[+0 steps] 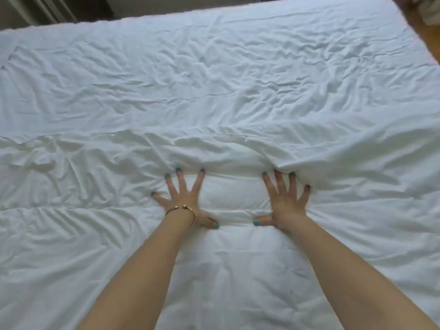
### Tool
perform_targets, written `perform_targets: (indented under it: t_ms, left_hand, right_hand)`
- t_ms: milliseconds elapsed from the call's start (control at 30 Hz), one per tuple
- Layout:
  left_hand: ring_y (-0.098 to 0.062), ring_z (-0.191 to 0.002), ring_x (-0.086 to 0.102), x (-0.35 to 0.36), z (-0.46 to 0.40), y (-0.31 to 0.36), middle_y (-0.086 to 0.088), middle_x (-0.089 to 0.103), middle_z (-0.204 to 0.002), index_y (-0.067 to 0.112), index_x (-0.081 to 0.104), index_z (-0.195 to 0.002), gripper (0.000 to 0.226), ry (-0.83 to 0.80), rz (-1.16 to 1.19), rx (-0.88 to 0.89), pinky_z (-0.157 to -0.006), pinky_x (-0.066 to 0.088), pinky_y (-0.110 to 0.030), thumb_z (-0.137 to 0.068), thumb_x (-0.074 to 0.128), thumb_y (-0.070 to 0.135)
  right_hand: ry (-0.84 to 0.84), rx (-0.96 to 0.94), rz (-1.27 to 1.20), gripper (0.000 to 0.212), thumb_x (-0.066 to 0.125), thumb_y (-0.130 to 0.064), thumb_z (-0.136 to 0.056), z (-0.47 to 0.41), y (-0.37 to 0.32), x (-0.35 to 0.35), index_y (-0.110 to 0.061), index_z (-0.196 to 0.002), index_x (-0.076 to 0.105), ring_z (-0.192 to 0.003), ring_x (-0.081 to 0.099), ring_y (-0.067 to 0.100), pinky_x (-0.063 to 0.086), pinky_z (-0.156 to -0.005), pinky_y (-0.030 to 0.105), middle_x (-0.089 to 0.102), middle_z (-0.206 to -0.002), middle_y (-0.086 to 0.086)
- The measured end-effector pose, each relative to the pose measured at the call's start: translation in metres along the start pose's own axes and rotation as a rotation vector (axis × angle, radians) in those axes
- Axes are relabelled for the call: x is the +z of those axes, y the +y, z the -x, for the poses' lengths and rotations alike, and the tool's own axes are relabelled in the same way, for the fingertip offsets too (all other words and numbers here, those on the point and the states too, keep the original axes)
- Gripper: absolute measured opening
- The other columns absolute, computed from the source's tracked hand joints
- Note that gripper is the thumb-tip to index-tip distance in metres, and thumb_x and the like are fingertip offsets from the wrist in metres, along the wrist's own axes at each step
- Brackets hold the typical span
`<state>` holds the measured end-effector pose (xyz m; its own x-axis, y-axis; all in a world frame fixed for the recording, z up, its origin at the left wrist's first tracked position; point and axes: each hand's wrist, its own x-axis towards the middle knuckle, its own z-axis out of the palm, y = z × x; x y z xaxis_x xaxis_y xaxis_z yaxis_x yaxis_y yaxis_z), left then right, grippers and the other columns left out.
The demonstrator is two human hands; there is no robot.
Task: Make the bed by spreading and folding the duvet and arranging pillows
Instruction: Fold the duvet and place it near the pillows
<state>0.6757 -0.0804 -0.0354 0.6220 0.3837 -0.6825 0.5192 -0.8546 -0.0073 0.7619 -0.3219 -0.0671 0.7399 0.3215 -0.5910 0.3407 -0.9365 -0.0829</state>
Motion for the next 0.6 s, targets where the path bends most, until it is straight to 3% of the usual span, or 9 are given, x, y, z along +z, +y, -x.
perform_targets:
  t_ms: [167,367,500,600]
  left_hand:
    - [-0.044,-0.126,-0.047,0.009,-0.030,0.013,-0.014,-0.057,-0.134,0.044,-0.051,-0.123,0.159,0.003,-0.054,-0.005,-0.094,-0.006,-0.081,-0.031,0.073,0.082]
    - [-0.045,-0.120,-0.052,0.013,-0.042,0.012,-0.018,-0.059,-0.130,0.041,-0.054,-0.119,0.157,-0.048,-0.035,-0.019,-0.092,-0.017,-0.077,-0.033,0.071,0.083]
    - [-0.043,-0.118,-0.052,0.012,-0.048,0.013,-0.017,-0.063,-0.124,0.040,-0.056,-0.117,0.158,-0.073,-0.007,-0.027,-0.093,-0.015,-0.077,-0.034,0.073,0.080]
    - [-0.044,-0.121,-0.051,0.015,-0.045,0.014,-0.017,-0.061,-0.127,0.040,-0.056,-0.117,0.160,-0.084,-0.005,-0.027,-0.094,-0.014,-0.077,-0.034,0.075,0.079]
  right_hand:
    - [-0.036,-0.036,-0.026,0.138,0.059,-0.089,-0.050,-0.036,0.008,0.021,-0.044,-0.127,-0.047,-0.140,-0.032,0.033,-0.016,-0.103,0.070,-0.044,-0.148,-0.007]
    - [-0.096,-0.056,-0.031,0.136,0.057,-0.089,-0.049,-0.054,0.007,0.028,-0.042,-0.129,-0.043,-0.137,-0.031,0.033,-0.014,-0.105,0.068,-0.029,-0.152,0.001]
    - [-0.135,-0.085,-0.024,0.132,0.048,-0.091,-0.042,-0.056,0.007,0.026,-0.045,-0.129,-0.040,-0.134,-0.036,0.029,-0.034,-0.092,0.061,-0.028,-0.151,-0.002]
    - [-0.132,-0.103,-0.003,0.130,0.045,-0.091,-0.040,-0.054,0.007,0.026,-0.046,-0.128,-0.041,-0.135,-0.036,0.028,-0.040,-0.085,0.056,-0.030,-0.149,-0.003]
